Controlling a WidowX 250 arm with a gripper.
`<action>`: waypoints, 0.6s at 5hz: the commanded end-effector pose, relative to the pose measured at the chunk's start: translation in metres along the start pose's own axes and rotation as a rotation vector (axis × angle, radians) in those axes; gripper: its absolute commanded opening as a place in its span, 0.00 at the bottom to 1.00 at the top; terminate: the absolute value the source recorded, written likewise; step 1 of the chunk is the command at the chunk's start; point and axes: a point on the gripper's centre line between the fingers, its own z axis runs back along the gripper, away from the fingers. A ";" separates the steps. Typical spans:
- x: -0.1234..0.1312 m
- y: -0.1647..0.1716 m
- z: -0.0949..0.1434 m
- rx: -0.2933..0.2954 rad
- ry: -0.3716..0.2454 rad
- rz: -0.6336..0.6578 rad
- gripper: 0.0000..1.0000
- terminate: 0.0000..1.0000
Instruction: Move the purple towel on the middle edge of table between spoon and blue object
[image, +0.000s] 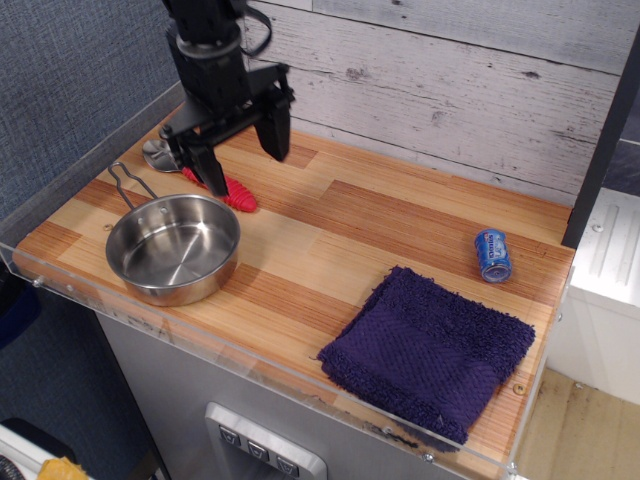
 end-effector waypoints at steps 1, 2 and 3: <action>-0.055 0.003 0.003 -0.061 0.022 -0.085 1.00 0.00; -0.077 0.004 0.002 -0.054 0.035 -0.133 1.00 0.00; -0.098 0.004 0.001 -0.062 0.052 -0.168 1.00 0.00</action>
